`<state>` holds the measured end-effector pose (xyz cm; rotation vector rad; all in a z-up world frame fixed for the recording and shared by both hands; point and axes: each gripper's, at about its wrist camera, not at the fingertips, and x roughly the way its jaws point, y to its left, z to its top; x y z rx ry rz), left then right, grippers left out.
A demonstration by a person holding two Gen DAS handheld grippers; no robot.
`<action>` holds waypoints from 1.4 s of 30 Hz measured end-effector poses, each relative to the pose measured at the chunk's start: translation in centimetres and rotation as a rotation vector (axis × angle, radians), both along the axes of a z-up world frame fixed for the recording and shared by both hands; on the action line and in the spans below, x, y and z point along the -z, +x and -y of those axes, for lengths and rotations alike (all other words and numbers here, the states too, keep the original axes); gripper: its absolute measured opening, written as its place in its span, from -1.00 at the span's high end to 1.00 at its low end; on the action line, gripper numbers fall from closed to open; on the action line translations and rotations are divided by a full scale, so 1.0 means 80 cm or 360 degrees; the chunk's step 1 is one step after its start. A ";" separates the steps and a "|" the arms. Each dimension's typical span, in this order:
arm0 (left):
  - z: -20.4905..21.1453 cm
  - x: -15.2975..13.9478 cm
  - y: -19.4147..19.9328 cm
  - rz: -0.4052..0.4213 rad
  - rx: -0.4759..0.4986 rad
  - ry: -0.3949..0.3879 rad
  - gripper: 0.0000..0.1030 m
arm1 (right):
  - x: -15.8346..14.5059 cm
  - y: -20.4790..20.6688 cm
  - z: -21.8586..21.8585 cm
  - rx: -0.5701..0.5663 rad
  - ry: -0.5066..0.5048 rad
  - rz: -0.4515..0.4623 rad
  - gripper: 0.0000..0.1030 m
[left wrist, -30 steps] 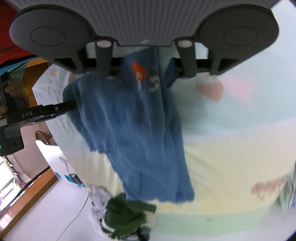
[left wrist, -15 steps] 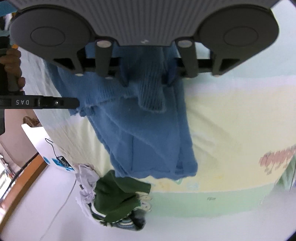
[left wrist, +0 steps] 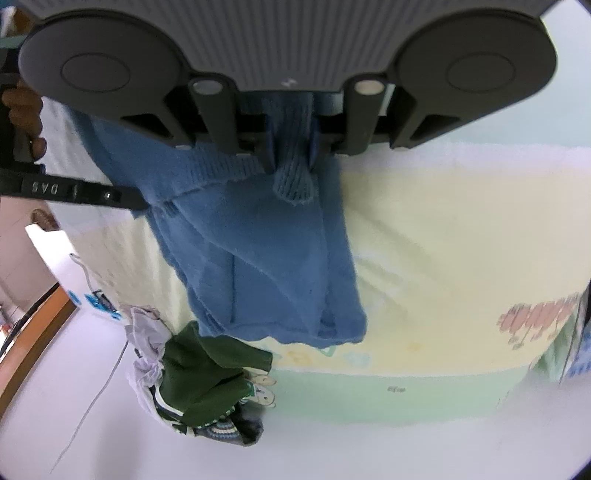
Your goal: Fold clothes
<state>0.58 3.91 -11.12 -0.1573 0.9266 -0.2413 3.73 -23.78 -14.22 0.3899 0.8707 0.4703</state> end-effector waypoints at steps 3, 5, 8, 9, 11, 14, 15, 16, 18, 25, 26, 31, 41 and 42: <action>0.009 0.008 0.012 0.0013 0.0001 0.0019 0.70 | 0.013 0.001 -0.002 0.0035 -0.0043 0.0033 0.76; 0.010 0.012 0.018 0.0014 -0.0001 0.0026 0.67 | 0.013 0.004 -0.004 0.0054 -0.0064 0.0054 0.76; 0.014 0.014 0.020 0.0027 0.0011 0.0068 0.64 | 0.013 0.006 -0.013 0.0054 -0.0141 0.0100 0.78; 0.016 0.012 0.019 0.0031 0.0019 0.0085 0.64 | 0.011 0.006 -0.015 0.0051 -0.0152 0.0097 0.76; 0.016 0.008 0.018 0.0042 0.0026 0.0110 0.58 | 0.006 0.004 -0.015 0.0034 -0.0170 0.0109 0.74; 0.010 0.001 0.018 0.0071 0.0009 0.0120 0.41 | -0.002 0.001 -0.006 0.0068 -0.0120 0.0104 0.58; 0.007 -0.001 0.020 0.0084 -0.0004 0.0116 0.39 | -0.004 0.000 -0.003 0.0079 -0.0100 0.0099 0.58; 0.007 -0.001 0.025 0.0088 -0.0010 0.0132 0.36 | -0.005 0.000 0.000 0.0090 -0.0081 0.0093 0.58; 0.006 -0.001 0.037 0.0093 -0.0023 0.0169 0.37 | -0.006 0.010 -0.005 0.0060 -0.0115 0.0070 0.58; 0.004 0.019 0.074 0.0033 -0.0057 0.0176 0.11 | 0.001 0.045 -0.027 -0.0027 -0.0257 0.0023 0.58; 0.001 0.020 0.076 0.0026 -0.0068 0.0157 0.08 | 0.001 0.048 -0.029 -0.0023 -0.0260 0.0029 0.58; -0.012 0.026 0.087 0.0001 -0.0124 0.0099 -0.31 | 0.003 0.053 -0.025 0.0066 -0.0224 0.0007 0.55; -0.012 0.026 0.089 -0.0015 -0.0084 -0.0083 -0.12 | 0.004 0.054 -0.016 0.0118 -0.0195 -0.0045 0.29; -0.013 0.027 0.092 -0.0012 -0.0087 -0.0091 -0.12 | 0.007 0.057 -0.014 0.0110 -0.0180 -0.0063 0.30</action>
